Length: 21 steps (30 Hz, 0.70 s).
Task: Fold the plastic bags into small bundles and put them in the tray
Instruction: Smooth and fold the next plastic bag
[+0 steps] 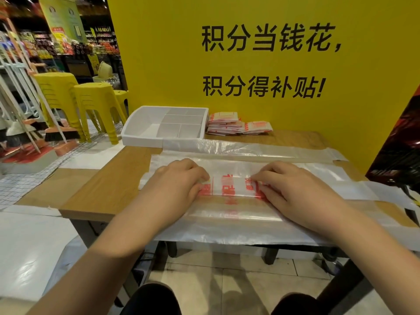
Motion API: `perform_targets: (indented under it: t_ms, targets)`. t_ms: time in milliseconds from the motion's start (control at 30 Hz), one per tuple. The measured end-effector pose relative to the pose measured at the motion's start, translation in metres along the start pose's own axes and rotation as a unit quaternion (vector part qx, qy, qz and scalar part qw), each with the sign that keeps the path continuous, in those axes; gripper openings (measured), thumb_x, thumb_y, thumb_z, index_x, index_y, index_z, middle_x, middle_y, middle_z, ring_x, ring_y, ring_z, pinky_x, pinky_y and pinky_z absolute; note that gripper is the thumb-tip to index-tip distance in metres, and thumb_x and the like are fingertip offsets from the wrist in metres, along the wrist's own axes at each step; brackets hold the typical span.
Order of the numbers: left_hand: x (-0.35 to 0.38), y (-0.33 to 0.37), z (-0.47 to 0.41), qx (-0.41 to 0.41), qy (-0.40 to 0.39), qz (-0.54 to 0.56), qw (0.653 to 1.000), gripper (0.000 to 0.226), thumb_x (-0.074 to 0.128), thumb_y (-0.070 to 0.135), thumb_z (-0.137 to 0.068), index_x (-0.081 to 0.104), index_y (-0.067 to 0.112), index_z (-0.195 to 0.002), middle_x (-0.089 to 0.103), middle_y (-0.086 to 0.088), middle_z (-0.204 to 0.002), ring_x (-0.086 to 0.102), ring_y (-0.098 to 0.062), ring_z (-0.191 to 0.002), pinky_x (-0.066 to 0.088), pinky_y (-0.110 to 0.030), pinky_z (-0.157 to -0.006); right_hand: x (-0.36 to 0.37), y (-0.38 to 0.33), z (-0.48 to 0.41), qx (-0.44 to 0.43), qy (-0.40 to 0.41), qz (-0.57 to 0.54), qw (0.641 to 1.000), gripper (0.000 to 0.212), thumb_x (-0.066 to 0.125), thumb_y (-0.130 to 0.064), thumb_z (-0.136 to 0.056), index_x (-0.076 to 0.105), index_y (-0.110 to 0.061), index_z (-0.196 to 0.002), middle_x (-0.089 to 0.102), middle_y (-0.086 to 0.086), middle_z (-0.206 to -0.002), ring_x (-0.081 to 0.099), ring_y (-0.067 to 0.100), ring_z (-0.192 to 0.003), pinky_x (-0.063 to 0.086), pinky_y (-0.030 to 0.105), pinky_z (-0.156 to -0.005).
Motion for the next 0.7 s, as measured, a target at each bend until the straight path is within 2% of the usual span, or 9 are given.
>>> perform_targets:
  t_ms: [67,167,233,300,400,467,600,700]
  targets:
    - [0.001,0.011,0.001,0.021,0.016,0.005,1.0,0.03,0.049,0.023,-0.102,0.062,0.03,-0.129,0.055,0.012,-0.132,0.05,-0.014,-0.121,0.04,-0.032,-0.102,0.0,-0.011,-0.001,-0.006,0.005,0.001,1.0,0.036,0.047,-0.034,-0.1,0.059,-0.032,-0.134,0.053,-0.013,-0.136,0.054,0.016,-0.119,0.048,0.035,-0.097]
    - [0.009,0.028,0.003,0.025,0.0,0.031,0.999,0.033,0.041,0.03,-0.105,0.056,0.031,-0.134,0.052,0.012,-0.137,0.047,-0.01,-0.126,0.036,-0.03,-0.108,0.008,-0.034,-0.001,-0.007,-0.013,-0.033,0.999,0.039,0.04,-0.038,-0.103,0.053,-0.034,-0.14,0.045,-0.013,-0.149,0.046,0.015,-0.133,0.042,0.036,-0.108]
    - [0.017,0.033,0.007,0.017,-0.029,0.027,0.999,0.036,0.034,0.039,-0.106,0.047,0.036,-0.14,0.046,0.014,-0.145,0.04,-0.008,-0.134,0.028,-0.033,-0.115,0.02,-0.041,0.002,0.002,-0.044,-0.051,0.998,0.046,0.032,-0.045,-0.105,0.041,-0.035,-0.149,0.034,-0.011,-0.159,0.033,0.013,-0.144,0.029,0.035,-0.118]
    - [0.025,0.029,0.011,-0.009,-0.07,0.01,0.997,0.043,0.025,0.048,-0.105,0.033,0.043,-0.147,0.03,0.019,-0.156,0.022,-0.007,-0.146,0.014,-0.039,-0.122,0.028,-0.04,0.006,0.012,-0.062,-0.077,0.995,0.051,0.026,-0.05,-0.105,0.03,-0.037,-0.154,0.02,-0.013,-0.164,0.016,0.007,-0.151,0.014,0.033,-0.124]
    - [0.034,0.022,0.017,-0.045,-0.123,-0.008,0.991,0.054,0.011,0.06,-0.1,0.01,0.052,-0.153,-0.001,0.027,-0.162,-0.007,-0.01,-0.153,-0.003,-0.043,-0.124,0.034,-0.03,0.011,0.025,-0.085,-0.097,0.991,0.053,0.019,-0.056,-0.103,0.019,-0.047,-0.155,0.002,-0.02,-0.164,-0.004,-0.002,-0.15,-0.003,0.029,-0.124]
    - [0.033,0.01,0.024,-0.063,-0.129,-0.017,0.989,0.061,0.001,0.07,-0.093,0.0,0.056,-0.152,-0.013,0.027,-0.161,-0.016,-0.011,-0.151,-0.009,-0.041,-0.123,0.031,-0.018,0.018,0.039,-0.104,-0.097,0.989,0.053,0.014,-0.059,-0.101,0.014,-0.052,-0.153,-0.004,-0.024,-0.162,-0.01,-0.004,-0.149,-0.007,0.026,-0.123]
    - [0.021,-0.031,0.046,-0.117,-0.125,-0.022,0.985,0.074,-0.016,0.083,-0.073,-0.008,0.065,-0.145,-0.024,0.028,-0.157,-0.025,-0.009,-0.148,-0.014,-0.035,-0.12,0.015,0.037,0.051,0.123,-0.118,-0.09,0.981,0.058,0.007,-0.068,-0.091,0.009,-0.06,-0.148,-0.009,-0.026,-0.161,-0.013,-0.006,-0.147,-0.008,0.023,-0.121]
    - [0.018,-0.036,0.05,-0.126,-0.134,-0.033,0.982,0.066,-0.014,0.079,-0.082,-0.01,0.063,-0.145,-0.025,0.025,-0.157,-0.026,-0.01,-0.148,-0.015,-0.036,-0.12,0.009,0.065,0.068,0.169,-0.132,-0.07,0.974,0.06,-0.002,-0.074,-0.087,0.004,-0.062,-0.145,-0.014,-0.024,-0.161,-0.015,-0.003,-0.147,-0.009,0.021,-0.119]
Point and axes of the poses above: each hand's wrist, its own z-axis away from the middle knuckle, its own x-axis out of the palm, y = z × x, the point moved 7 cm from there along -z, towards the middle knuckle
